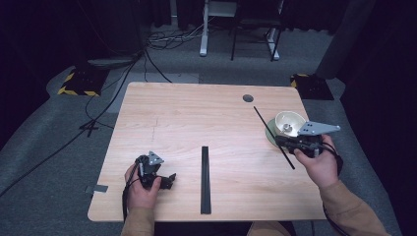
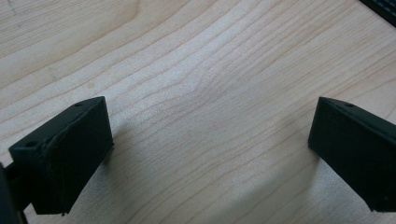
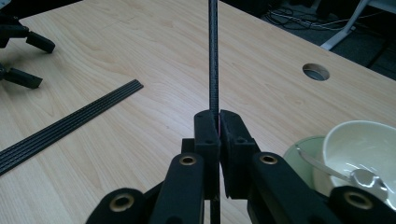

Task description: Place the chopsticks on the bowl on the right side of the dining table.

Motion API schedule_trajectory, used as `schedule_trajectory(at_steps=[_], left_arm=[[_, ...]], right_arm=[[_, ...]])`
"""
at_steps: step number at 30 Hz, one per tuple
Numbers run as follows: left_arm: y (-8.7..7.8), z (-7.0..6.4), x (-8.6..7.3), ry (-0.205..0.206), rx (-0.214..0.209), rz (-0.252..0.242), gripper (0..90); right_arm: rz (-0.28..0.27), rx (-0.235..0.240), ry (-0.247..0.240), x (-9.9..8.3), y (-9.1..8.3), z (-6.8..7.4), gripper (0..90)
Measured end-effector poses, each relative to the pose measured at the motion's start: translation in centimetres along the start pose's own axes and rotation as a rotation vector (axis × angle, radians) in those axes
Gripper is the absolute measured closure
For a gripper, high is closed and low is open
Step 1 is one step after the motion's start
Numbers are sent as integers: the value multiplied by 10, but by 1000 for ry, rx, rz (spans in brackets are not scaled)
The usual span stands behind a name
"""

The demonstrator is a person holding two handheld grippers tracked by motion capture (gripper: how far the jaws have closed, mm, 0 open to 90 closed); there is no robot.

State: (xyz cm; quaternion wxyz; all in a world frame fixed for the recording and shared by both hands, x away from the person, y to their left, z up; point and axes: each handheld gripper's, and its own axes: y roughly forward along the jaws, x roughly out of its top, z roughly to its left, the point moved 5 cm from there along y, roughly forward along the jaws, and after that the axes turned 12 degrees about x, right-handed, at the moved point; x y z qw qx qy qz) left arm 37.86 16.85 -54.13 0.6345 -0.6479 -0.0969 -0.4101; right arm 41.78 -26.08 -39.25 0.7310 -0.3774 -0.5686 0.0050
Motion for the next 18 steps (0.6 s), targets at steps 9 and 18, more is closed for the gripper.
schedule_trajectory(at_steps=[9, 18], left_arm=[[0, 0, 0, -1, 1, 0, 1], [0, 0, 0, 1, 2, 0, 0]], right_arm=[[10, -45, -2, 9, -26, -21, 866], [16, -64, 13, 13, -39, -45, 865]])
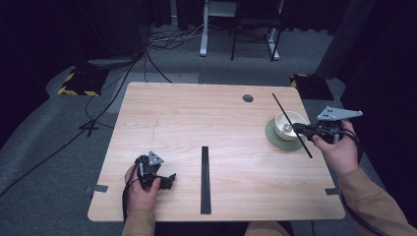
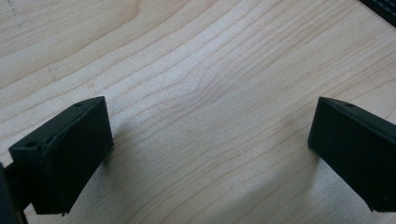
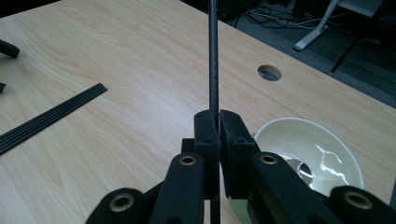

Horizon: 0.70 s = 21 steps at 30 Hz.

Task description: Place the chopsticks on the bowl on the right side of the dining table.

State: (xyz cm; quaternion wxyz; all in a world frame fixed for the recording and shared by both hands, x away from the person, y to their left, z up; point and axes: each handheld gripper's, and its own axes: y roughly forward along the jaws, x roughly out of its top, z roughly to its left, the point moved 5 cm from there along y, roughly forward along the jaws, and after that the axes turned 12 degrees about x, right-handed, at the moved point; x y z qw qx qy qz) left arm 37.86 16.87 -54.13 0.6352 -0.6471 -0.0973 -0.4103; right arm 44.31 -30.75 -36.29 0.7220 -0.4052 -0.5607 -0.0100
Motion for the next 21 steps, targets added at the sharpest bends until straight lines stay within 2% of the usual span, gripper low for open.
schedule_trajectory(at_steps=[4, 7, 8, 9, 10, 13, 16, 21], left_arm=[[0, 0, 0, -1, -2, 1, 1], [0, 0, 0, 0, 0, 0, 0], [0, 0, 0, -1, -2, 1, 1], [0, 0, 0, -1, -2, 1, 1], [0, 0, 0, -1, -2, 1, 0], [0, 0, 0, 0, 0, 0, 1], [0, 0, 0, -1, -2, 1, 0], [0, 0, 0, -1, -1, 1, 0]], right_arm=[[-3, 5, 7, 0, -1, -9, 866], [1, -5, 18, -1, 1, -16, 866], [8, -12, 27, -2, 3, -23, 866], [8, -12, 27, -2, 3, -23, 866], [22, -14, 33, -5, 5, -31, 866], [32, -19, 49, -7, 7, -39, 865], [53, -26, 69, -10, 14, -53, 865], [83, -31, 70, -13, 22, -64, 866]])
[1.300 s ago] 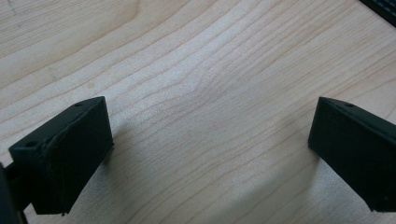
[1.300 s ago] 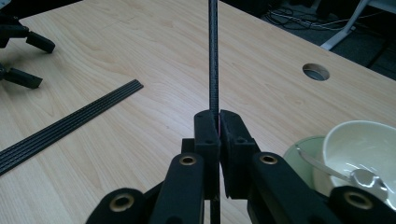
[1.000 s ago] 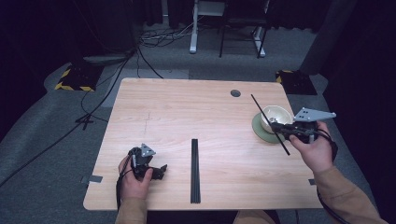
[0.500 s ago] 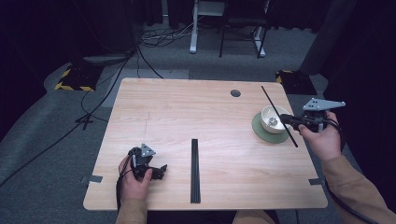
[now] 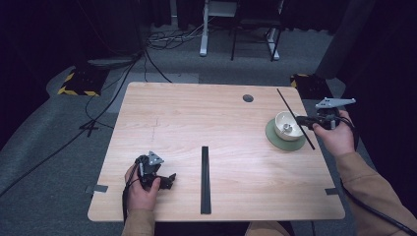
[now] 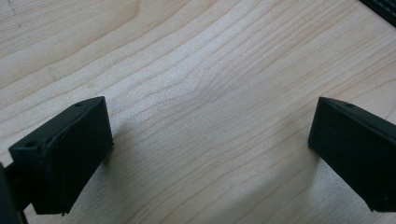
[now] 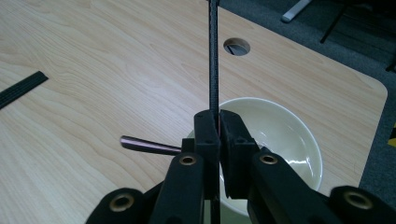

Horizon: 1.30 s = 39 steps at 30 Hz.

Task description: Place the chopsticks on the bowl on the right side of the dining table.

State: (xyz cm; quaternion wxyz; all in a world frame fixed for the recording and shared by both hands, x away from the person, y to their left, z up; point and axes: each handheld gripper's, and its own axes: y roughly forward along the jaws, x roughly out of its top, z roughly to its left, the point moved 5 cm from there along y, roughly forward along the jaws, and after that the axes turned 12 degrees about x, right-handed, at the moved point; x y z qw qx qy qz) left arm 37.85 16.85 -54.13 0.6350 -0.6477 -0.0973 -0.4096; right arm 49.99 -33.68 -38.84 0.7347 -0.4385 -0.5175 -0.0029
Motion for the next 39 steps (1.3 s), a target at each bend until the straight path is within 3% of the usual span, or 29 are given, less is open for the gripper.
schedule_trajectory(at_steps=[6, 17, 39], left_arm=[[0, 0, 0, 0, -1, 0, 0], [0, 0, 0, 3, -1, -3, 1], [0, 0, 0, 3, -1, -1, 0]], right_arm=[[18, -11, 24, -5, 15, -14, 866], [11, -9, 76, -14, 34, -28, 865], [29, -8, 120, -26, 59, -37, 864]])
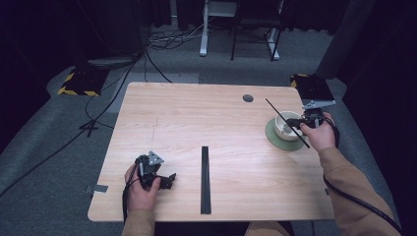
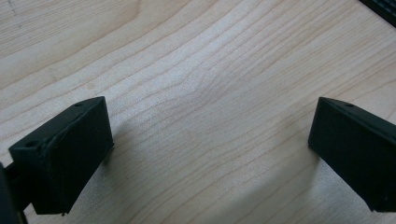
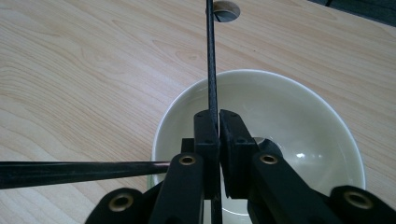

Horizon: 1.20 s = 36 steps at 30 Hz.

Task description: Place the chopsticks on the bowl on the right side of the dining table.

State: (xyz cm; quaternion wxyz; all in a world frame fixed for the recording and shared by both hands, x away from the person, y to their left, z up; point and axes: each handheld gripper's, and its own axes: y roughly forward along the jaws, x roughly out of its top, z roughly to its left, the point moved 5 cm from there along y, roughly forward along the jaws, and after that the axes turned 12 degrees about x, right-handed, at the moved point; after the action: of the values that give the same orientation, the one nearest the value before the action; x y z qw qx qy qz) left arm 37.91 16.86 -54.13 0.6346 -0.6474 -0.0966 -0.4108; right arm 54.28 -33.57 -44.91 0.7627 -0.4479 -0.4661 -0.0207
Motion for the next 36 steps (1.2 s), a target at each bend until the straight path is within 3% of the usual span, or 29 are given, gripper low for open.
schedule_trajectory(at_steps=[5, 7, 8, 19, 29, 36], left_arm=[[0, 0, 0, -3, 3, -1, 0], [0, 0, 0, -2, 1, -1, 1], [0, 0, 0, -2, 0, -1, 0], [0, 0, 0, -2, 2, 0, 1], [0, 0, 0, -1, -2, 3, 0], [0, 0, 0, 0, -1, 0, 1]], right_arm=[[7, -4, 6, -2, 2, 0, 863], [1, -2, 2, -2, 4, -1, 839], [-1, -5, 12, -2, 5, -1, 764], [-49, -28, -5, 4, -4, 4, 648], [-129, 15, -30, 20, -26, 30, 514], [-174, 73, -53, 32, -40, 60, 359]])
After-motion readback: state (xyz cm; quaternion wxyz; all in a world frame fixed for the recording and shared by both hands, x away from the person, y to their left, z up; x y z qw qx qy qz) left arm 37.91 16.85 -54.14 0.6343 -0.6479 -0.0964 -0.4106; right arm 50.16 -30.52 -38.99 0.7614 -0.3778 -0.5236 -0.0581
